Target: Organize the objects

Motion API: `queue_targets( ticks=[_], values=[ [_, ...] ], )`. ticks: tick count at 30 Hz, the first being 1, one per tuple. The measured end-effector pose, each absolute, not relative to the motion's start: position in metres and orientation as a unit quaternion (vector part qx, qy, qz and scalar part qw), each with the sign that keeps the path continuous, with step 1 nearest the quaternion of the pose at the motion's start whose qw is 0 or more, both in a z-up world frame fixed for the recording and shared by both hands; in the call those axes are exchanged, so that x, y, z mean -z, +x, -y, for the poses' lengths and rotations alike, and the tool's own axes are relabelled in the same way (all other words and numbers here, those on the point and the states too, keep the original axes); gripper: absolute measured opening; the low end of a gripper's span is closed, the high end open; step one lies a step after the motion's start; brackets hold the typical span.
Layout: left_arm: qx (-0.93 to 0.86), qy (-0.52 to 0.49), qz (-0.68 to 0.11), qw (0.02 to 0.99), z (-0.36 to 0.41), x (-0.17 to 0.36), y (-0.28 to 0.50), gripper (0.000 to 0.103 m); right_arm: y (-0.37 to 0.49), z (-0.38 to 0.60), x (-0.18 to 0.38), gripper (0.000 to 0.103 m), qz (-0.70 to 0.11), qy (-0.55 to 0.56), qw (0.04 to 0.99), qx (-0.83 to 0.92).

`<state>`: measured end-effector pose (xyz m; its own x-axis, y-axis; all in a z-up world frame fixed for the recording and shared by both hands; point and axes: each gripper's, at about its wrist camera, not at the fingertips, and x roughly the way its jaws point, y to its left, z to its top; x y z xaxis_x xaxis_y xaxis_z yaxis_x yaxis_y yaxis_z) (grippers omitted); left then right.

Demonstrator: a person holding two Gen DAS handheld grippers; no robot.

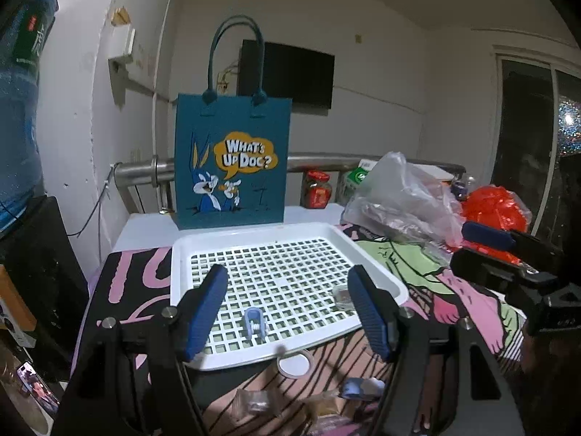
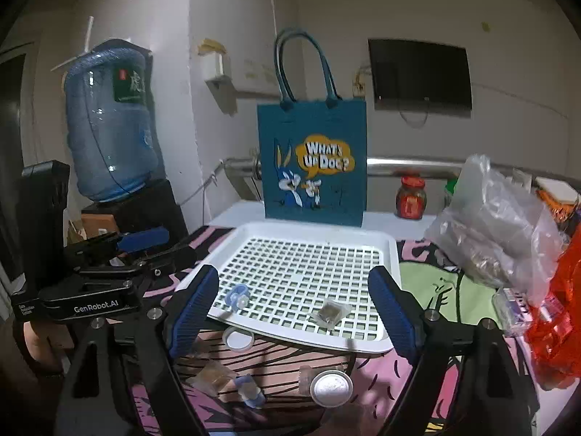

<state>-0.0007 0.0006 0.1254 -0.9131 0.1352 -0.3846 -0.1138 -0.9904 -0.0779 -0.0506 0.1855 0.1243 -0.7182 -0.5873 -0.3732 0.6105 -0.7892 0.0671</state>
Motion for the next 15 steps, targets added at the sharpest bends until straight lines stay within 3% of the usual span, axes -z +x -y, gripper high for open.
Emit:
queue_targets(
  ticks=[15],
  values=[
    [-0.98, -0.189, -0.002, 0.063, -0.013, -0.114, 0.047, 0.068, -0.007, -0.208, -0.128, 0.09, -0.026, 0.146, 0.321, 0.935]
  ],
)
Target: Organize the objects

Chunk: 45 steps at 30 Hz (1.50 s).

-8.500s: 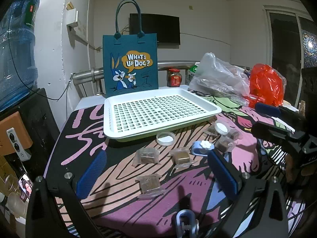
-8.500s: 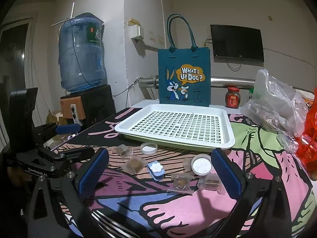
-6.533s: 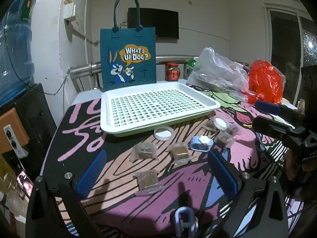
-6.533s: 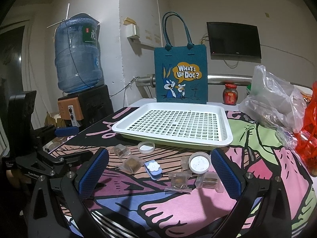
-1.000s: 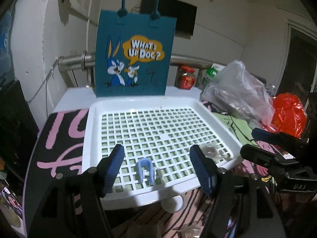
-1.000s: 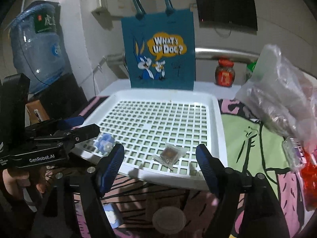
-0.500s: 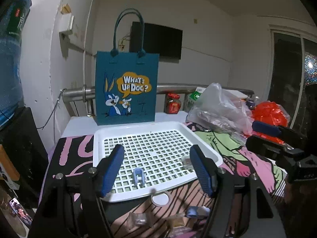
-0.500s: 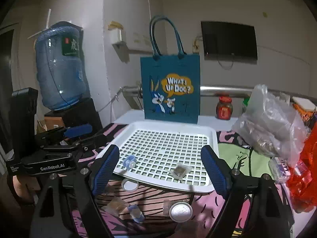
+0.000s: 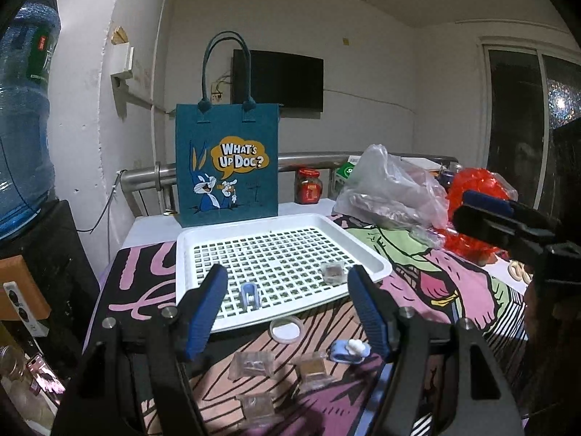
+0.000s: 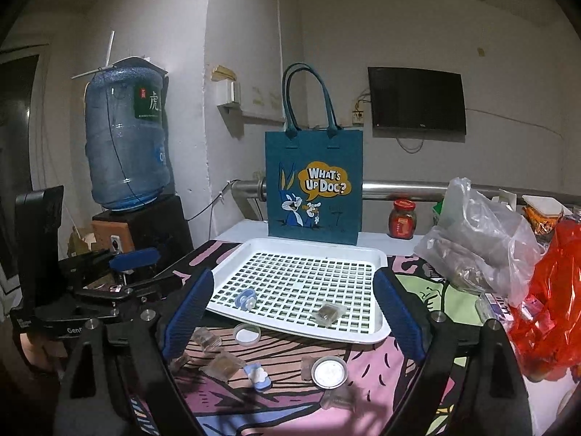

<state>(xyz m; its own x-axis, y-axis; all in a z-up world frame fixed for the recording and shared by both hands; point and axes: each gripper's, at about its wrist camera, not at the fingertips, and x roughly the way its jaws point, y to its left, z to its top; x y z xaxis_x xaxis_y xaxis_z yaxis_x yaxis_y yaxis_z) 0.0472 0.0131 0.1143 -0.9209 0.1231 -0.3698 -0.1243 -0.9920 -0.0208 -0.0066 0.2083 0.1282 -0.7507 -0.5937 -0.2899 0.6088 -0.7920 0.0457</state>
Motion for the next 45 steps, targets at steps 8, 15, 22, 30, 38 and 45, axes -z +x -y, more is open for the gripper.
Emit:
queue_targets(
  ticks=[8, 15, 22, 30, 38, 45],
  values=[
    [-0.977, -0.205, 0.002, 0.056, -0.009, -0.1, 0.053, 0.068, -0.005, -0.218, -0.116, 0.09, -0.024, 0.153, 0.314, 0.937],
    [-0.974, -0.219, 0.002, 0.053, -0.009, -0.083, 0.06, 0.068, -0.008, -0.227, -0.102, 0.09, -0.013, 0.164, 0.302, 0.939],
    [-0.971, -0.234, 0.002, 0.051, -0.009, -0.071, 0.059, 0.068, -0.009, -0.225, -0.083, 0.09, -0.018, 0.184, 0.304, 0.934],
    [-0.966, -0.252, -0.002, 0.05, -0.011, -0.059, 0.055, 0.068, -0.014, -0.225, -0.07, 0.09, -0.025, 0.202, 0.301, 0.932],
    [-0.961, -0.272, -0.009, 0.047, -0.012, -0.047, 0.049, 0.068, -0.02, -0.221, -0.054, 0.09, -0.05, 0.217, 0.287, 0.932],
    [-0.961, -0.272, -0.01, 0.046, -0.013, -0.046, 0.049, 0.068, -0.026, -0.222, -0.04, 0.09, -0.055, 0.232, 0.282, 0.929]
  ],
)
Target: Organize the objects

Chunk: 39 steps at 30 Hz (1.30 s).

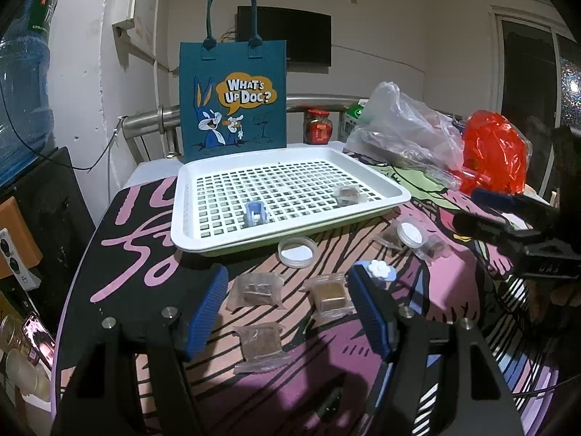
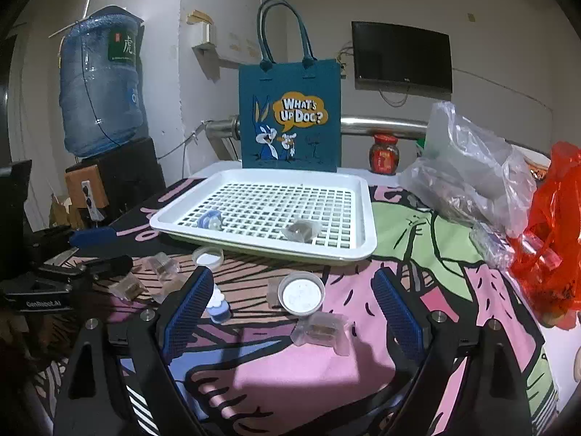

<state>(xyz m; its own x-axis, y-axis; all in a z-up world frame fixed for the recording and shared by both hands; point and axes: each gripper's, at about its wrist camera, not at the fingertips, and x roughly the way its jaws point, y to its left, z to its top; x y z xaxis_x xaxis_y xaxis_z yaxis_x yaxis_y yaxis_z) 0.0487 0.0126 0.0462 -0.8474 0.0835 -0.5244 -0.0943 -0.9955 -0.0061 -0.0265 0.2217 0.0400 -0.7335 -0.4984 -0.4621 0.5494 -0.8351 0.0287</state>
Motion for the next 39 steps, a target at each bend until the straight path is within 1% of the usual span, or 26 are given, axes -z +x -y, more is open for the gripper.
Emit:
queue_targets(
  ticks=[17, 32, 39],
  values=[
    [-0.957, -0.285, -0.021, 0.057, -0.0186, -0.0431, 0.0455, 0.068, -0.0324, -0.2195, -0.0349, 0.09, -0.056, 0.251, 0.277, 0.926],
    [-0.951, -0.303, -0.008, 0.06, -0.0143, -0.0393, 0.0415, 0.068, -0.0349, -0.2212, -0.0333, 0.091, -0.054, 0.259, 0.272, 0.925],
    [-0.947, -0.317, 0.004, 0.062, -0.0109, -0.0362, 0.0434, 0.068, -0.0358, -0.2231, -0.0289, 0.091, -0.06, 0.281, 0.262, 0.921]
  ],
)
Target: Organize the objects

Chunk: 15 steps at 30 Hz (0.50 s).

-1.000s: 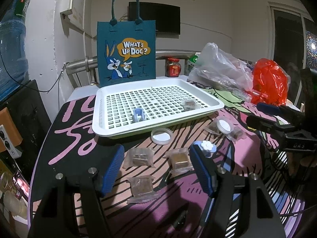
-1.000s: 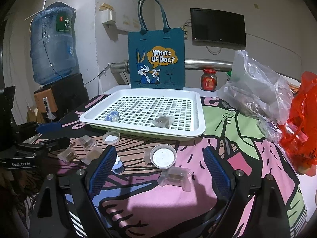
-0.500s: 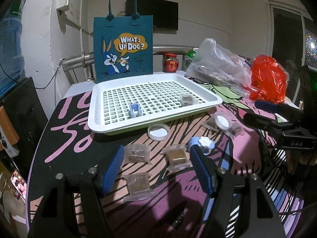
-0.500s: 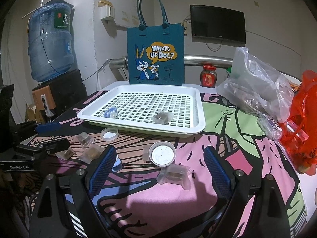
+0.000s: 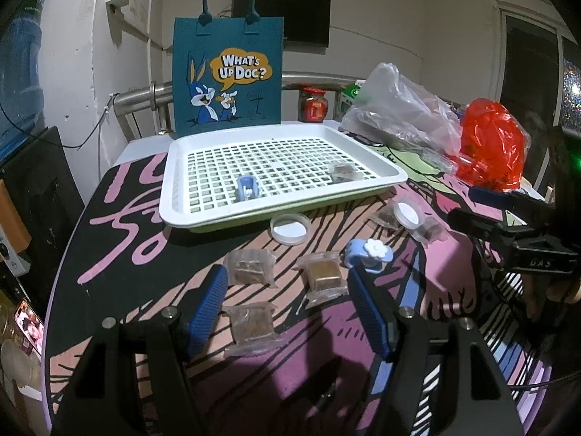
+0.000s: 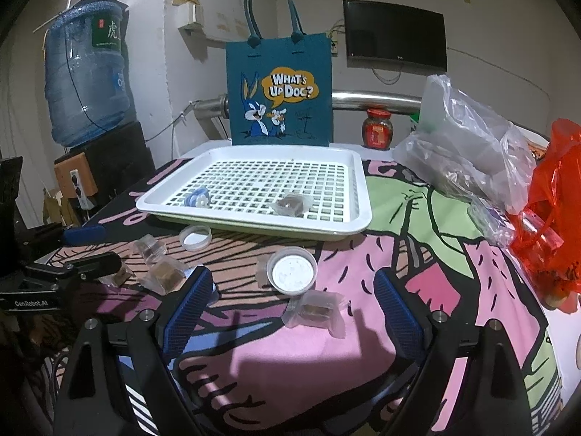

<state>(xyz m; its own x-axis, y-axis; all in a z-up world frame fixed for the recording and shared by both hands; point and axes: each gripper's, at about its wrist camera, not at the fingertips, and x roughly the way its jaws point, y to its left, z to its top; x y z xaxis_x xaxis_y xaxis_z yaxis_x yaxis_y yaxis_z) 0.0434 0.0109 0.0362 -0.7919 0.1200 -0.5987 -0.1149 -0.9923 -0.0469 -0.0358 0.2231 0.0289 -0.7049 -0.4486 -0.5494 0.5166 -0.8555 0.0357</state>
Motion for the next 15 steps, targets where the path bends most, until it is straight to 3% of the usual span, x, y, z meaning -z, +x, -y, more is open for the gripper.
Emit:
queue_targets(
  ticks=[15],
  values=[
    [-0.93, -0.361, 0.026, 0.059, -0.003, -0.025, 0.034, 0.068, -0.051, -0.225, -0.011, 0.089, -0.058, 0.354, 0.251, 0.899]
  ],
)
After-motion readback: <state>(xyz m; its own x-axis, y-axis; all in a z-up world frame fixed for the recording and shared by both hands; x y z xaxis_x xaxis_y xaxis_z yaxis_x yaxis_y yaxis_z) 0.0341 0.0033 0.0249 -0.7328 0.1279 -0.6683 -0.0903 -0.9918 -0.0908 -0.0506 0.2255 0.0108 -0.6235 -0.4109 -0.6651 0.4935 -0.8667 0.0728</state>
